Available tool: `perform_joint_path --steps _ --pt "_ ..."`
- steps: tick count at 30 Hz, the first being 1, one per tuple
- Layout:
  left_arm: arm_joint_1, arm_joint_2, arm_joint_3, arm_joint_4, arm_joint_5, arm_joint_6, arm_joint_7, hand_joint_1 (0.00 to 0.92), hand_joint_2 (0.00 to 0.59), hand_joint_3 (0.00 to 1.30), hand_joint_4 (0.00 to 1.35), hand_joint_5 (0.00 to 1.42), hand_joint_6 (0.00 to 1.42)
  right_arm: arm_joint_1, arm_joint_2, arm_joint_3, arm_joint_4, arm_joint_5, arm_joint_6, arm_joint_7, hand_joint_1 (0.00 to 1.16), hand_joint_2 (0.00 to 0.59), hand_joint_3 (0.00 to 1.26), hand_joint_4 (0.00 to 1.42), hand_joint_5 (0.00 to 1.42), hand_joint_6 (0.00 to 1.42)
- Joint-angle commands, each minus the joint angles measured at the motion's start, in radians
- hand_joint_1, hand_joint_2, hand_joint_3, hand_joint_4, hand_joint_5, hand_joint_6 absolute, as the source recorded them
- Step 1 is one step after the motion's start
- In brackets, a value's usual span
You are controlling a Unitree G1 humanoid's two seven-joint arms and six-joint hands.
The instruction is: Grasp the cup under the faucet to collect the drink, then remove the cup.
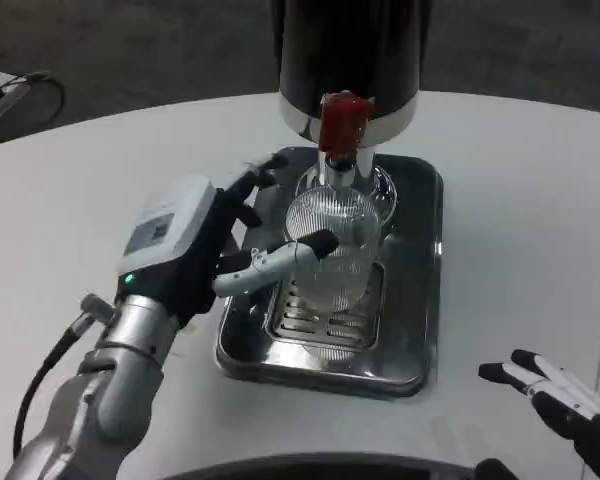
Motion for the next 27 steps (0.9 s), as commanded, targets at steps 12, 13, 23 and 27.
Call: perform_joint_path --steps 12,13,23,27 --pt "0.137 0.019 0.232 -0.255 -0.292 -0.124 -0.089 0.000 0.055 0.22 0.23 0.37 0.49 -0.022 -0.028 0.029 -0.006 -0.004 0.037 -0.013 0.37 0.446 0.13 0.00 0.00 0.13" --pt "0.131 0.018 0.237 -0.260 -0.320 -0.133 -0.111 0.000 0.061 0.23 0.24 0.37 0.47 -0.023 -0.030 0.032 -0.007 -0.006 0.037 -0.013 0.37 0.446 0.14 0.00 0.00 0.13" --pt "-0.030 0.015 0.202 -0.312 -0.561 -0.042 -0.459 0.000 0.083 0.24 0.25 0.37 0.40 -0.011 -0.029 0.027 -0.014 -0.009 0.037 -0.022 0.37 0.446 0.14 0.00 0.00 0.13" --pt "-0.089 0.011 0.177 -0.314 -0.583 0.020 -0.550 0.000 0.084 0.24 0.25 0.38 0.40 -0.002 -0.028 0.019 -0.018 -0.003 0.031 -0.028 0.37 0.444 0.14 0.00 0.00 0.13"
